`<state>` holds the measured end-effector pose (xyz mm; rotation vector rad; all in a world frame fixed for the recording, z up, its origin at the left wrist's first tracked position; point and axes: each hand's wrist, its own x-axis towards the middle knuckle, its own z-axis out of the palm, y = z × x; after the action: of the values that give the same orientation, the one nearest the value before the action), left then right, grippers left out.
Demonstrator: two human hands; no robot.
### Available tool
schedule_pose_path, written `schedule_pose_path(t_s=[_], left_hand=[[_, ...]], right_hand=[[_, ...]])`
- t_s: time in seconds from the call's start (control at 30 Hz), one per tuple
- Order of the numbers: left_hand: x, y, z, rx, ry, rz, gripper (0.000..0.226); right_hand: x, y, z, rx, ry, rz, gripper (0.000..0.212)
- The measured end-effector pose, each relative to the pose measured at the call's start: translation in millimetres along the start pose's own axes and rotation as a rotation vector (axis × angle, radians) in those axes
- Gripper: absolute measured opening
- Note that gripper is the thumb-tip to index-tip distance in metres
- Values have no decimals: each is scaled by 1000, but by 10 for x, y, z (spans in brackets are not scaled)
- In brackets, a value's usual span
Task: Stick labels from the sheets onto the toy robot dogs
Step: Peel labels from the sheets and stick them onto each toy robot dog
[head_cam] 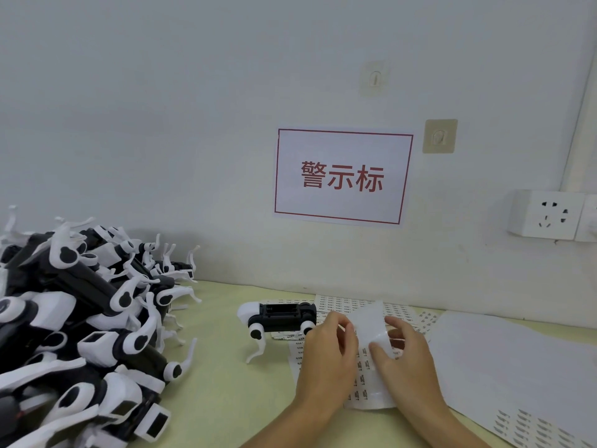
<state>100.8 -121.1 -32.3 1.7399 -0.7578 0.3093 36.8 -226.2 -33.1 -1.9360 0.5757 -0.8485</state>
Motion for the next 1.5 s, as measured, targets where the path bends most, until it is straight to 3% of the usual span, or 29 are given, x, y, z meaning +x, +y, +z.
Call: schedule_pose_path(t_s=[0.2,0.4,0.53,0.67,0.97,1.27,1.5], left_hand=[[-3,-20,-10,-29,37,-38,21],[7,-33,-25,-107,83,-100,24],[-1,-15,-38,-146,81,-95,20],[-21,37,-78,-227,33,-109,19],[-20,54,-97,-330,-144,-223,27],[-19,70,-113,-330,-163,-215,13],[-14,59,-94,-276,-140,-233,12]], right_hand=[[-114,-25,66,-368,189,-370,44],[-176,-46,84,-321,64,-523,42],[-196,-48,89,-296,-104,-589,55],[-186,-47,82,-244,-185,-573,61],[-124,-70,19,95,-71,-381,54],[-90,-37,32,132,-90,-280,45],[-46,17,81,18,-5,-241,37]])
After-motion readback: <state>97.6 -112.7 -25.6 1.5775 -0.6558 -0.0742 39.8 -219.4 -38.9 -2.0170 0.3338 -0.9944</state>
